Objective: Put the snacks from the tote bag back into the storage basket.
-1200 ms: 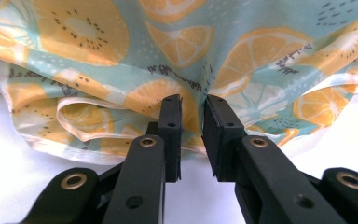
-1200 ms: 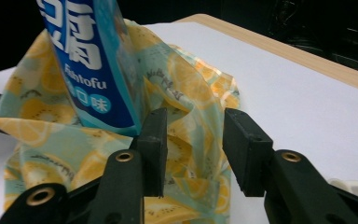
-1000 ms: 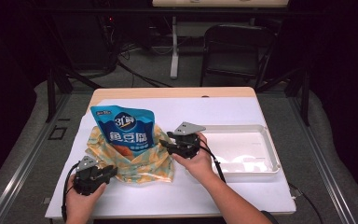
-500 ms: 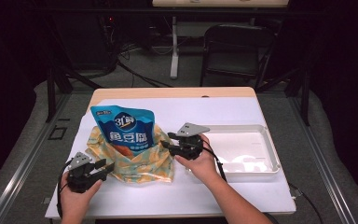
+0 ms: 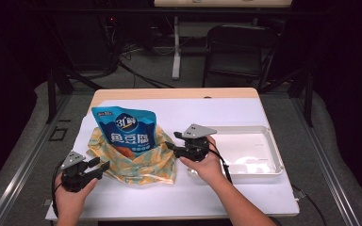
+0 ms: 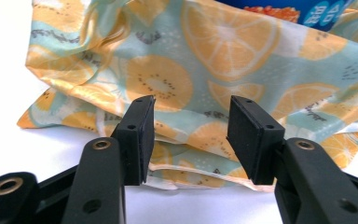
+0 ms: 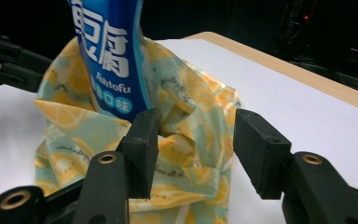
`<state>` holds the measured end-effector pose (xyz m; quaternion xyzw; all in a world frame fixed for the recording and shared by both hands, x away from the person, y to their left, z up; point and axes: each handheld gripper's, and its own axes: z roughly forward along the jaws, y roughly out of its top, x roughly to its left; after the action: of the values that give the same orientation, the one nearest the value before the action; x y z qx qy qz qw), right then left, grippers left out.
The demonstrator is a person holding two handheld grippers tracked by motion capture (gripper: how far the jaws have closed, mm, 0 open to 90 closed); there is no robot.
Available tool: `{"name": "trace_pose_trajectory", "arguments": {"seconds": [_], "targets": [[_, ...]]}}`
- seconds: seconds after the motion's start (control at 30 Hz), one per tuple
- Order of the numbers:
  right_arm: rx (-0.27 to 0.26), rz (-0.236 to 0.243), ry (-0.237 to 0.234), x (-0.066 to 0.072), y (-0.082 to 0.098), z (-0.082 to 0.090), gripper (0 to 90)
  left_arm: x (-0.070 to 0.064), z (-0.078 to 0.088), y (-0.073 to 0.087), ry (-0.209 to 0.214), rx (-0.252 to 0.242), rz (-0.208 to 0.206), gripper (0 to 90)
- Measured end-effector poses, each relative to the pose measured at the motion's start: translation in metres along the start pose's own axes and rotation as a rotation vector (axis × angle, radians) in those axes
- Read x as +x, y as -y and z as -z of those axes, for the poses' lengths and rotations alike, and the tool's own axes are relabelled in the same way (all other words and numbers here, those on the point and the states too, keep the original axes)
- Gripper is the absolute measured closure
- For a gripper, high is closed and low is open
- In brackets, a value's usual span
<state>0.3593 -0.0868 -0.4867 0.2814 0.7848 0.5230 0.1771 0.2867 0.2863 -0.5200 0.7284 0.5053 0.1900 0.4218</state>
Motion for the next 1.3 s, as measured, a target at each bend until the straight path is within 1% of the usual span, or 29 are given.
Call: {"name": "trace_pose_trajectory", "arguments": {"seconds": [0.03, 0.1, 0.17, 0.23, 0.3, 0.37, 0.43, 0.53, 0.6, 0.7, 0.8, 0.83, 1.03, 1.17, 1.2, 1.23, 1.3], "targets": [[0.005, 0.002, 0.007, -0.001, 0.0, 0.001, 49.8, 0.001, 0.0, 0.0, 0.0, -0.001, 0.006, 50.6], [0.01, 0.005, 0.017, -0.001, 0.001, 0.001, 48.8, 0.003, 0.001, -0.001, 0.0, -0.006, 0.007, 50.1], [0.009, 0.013, 0.025, -0.002, 0.003, 0.001, 47.7, 0.004, 0.0, -0.002, 0.0, -0.021, 0.007, 49.1], [0.016, 0.022, 0.034, -0.002, 0.004, 0.002, 47.3, 0.006, 0.0, -0.003, -0.01, -0.027, -0.002, 47.7], [0.035, 0.038, 0.055, -0.001, 0.005, 0.004, 46.5, 0.007, 0.0, -0.004, -0.015, -0.037, -0.006, 47.2], [0.045, 0.037, 0.056, -0.002, 0.007, 0.004, 46.5, 0.008, -0.001, -0.006, -0.021, -0.045, -0.015, 46.6], [0.037, 0.027, 0.052, -0.002, 0.008, 0.006, 46.5, 0.009, 0.0, -0.008, -0.02, -0.068, -0.014, 46.5], [0.033, 0.019, 0.041, -0.002, 0.008, 0.008, 46.5, 0.011, 0.003, -0.012, -0.018, -0.087, -0.008, 45.7], [0.031, 0.023, 0.041, -0.002, 0.008, 0.01, 46.3, 0.012, 0.005, -0.016, 0.001, -0.098, -0.006, 45.9], [0.035, 0.02, 0.037, -0.002, 0.007, 0.011, 45.6, 0.013, 0.007, -0.024, -0.004, -0.104, -0.004, 46.0], [0.038, 0.015, 0.038, -0.002, 0.007, 0.012, 44.7, 0.014, 0.01, -0.033, 0.011, -0.118, 0.0, 45.5], [0.04, 0.014, 0.039, -0.003, 0.007, 0.012, 44.7, 0.014, 0.01, -0.036, 0.017, -0.115, -0.001, 44.9], [0.039, 0.013, 0.041, -0.003, 0.007, 0.012, 44.5, 0.009, 0.011, -0.05, 0.027, -0.119, -0.029, 43.9], [0.035, 0.007, 0.045, -0.004, 0.007, 0.013, 44.4, 0.005, 0.01, -0.062, 0.039, -0.137, -0.047, 43.8], [0.034, 0.006, 0.044, -0.004, 0.007, 0.013, 44.4, 0.003, 0.01, -0.066, 0.037, -0.148, -0.05, 43.8], [0.035, 0.006, 0.044, -0.004, 0.007, 0.013, 44.4, 0.002, 0.01, -0.069, 0.034, -0.147, -0.059, 43.8], [0.037, 0.004, 0.047, -0.004, 0.007, 0.013, 44.4, -0.001, 0.009, -0.074, 0.015, -0.141, -0.076, 44.7]]}}
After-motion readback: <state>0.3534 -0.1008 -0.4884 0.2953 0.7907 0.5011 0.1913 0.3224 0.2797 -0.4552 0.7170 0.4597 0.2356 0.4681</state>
